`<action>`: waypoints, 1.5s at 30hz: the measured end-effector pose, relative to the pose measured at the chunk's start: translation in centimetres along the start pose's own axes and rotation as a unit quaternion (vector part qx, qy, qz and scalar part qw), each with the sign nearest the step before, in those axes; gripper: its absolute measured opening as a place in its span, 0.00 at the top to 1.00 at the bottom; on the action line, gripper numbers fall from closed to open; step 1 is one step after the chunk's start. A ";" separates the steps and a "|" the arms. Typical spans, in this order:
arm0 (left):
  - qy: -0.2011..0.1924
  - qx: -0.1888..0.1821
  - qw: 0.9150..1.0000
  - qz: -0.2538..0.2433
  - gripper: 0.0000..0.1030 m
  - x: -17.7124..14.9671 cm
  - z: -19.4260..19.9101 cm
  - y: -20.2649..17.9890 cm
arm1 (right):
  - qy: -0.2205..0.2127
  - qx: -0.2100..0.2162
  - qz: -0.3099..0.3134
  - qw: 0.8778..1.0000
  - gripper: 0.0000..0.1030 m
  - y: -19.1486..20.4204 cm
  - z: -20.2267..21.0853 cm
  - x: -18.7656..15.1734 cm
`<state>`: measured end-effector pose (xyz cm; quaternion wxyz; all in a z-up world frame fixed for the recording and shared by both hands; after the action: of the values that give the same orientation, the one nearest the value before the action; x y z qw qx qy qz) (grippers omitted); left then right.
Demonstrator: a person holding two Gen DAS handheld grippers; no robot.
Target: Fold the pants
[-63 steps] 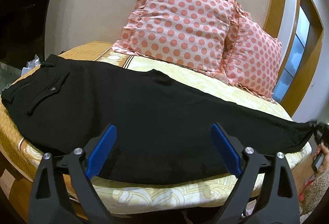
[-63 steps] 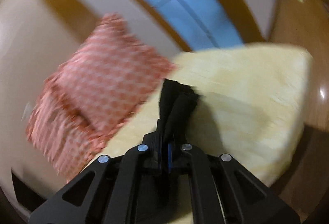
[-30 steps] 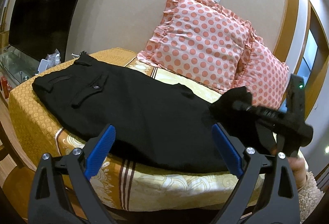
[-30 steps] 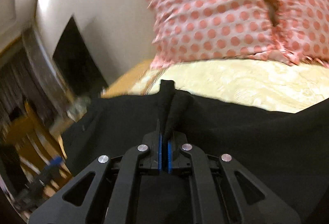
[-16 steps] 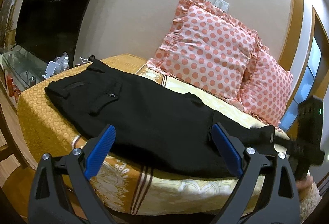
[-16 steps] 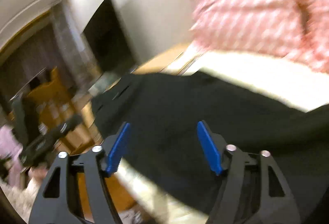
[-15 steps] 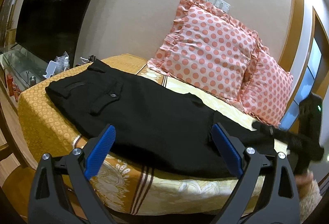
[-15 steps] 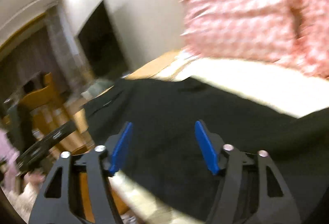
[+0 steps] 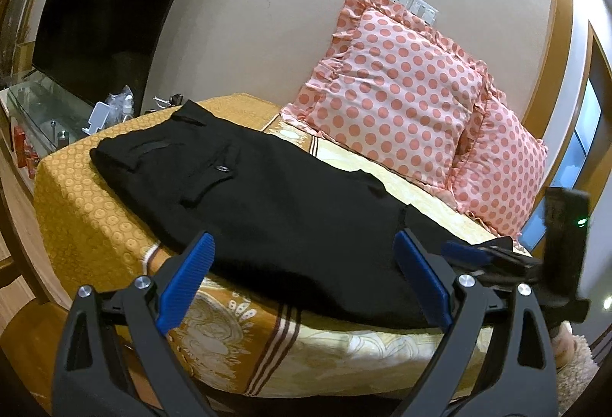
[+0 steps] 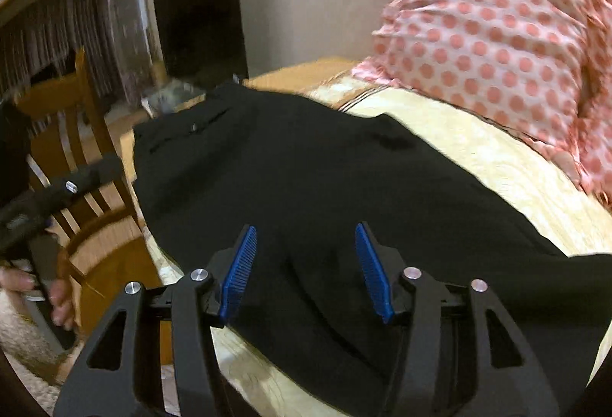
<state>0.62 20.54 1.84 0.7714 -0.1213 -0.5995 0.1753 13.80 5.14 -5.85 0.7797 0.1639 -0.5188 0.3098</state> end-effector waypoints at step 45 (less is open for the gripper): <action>-0.018 0.037 0.999 0.008 0.08 0.9 1.7 1.9 | 0.160 0.101 0.097 0.977 0.45 -8.8 -9.7 1.7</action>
<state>-1.04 22.61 2.29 0.7630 -0.0947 -0.6054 0.2057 26.81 4.63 -7.66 0.7981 0.1390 -0.3667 0.4574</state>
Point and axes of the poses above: each gripper's, at about its wrist camera, not at the fingertips, and z roughly against the way its jaws point, y to its left, x to its top, the point moved 5 cm from there along -z, roughly the way its jaws point, and after that the axes turned 10 degrees about -y, right-handed, at the moved point
